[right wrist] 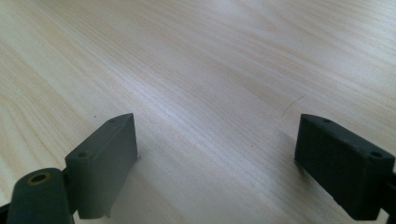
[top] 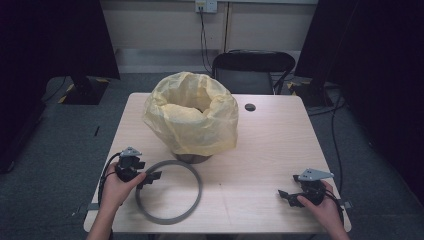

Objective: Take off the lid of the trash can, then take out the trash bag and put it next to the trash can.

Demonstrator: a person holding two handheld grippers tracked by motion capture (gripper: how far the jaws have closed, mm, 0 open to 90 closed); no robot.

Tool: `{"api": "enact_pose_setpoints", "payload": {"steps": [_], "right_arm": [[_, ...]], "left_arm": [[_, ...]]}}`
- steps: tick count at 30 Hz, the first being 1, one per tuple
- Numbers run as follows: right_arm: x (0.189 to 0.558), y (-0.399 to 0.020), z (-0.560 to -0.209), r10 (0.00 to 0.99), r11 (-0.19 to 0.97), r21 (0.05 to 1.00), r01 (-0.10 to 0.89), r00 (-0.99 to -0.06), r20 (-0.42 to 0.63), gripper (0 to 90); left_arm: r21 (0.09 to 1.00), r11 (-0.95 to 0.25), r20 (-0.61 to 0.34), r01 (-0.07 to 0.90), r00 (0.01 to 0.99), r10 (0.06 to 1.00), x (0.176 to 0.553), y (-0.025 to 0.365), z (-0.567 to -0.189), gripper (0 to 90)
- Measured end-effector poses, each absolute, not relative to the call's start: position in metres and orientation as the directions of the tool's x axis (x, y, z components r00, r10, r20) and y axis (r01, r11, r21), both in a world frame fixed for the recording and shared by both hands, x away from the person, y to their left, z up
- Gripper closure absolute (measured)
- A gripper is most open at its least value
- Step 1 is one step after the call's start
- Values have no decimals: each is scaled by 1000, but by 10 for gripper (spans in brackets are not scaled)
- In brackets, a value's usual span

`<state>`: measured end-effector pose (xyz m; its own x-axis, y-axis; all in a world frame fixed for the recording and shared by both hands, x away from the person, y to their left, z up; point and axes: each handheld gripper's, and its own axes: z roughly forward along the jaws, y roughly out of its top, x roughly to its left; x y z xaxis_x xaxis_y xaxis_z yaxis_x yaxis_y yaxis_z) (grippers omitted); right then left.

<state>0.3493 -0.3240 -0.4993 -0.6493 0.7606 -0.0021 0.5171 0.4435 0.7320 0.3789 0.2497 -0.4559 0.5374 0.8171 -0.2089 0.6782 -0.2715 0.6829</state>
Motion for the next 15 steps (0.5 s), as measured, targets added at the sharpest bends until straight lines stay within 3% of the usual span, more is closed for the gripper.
{"api": "enact_pose_setpoints", "payload": {"steps": [15], "right_arm": [[360, -317, -482, 735, 465, 728, 504, -678, 0, 143]], "left_arm": [[683, -298, -185, 666, 553, 812, 384, 246, -453, 166]]}}
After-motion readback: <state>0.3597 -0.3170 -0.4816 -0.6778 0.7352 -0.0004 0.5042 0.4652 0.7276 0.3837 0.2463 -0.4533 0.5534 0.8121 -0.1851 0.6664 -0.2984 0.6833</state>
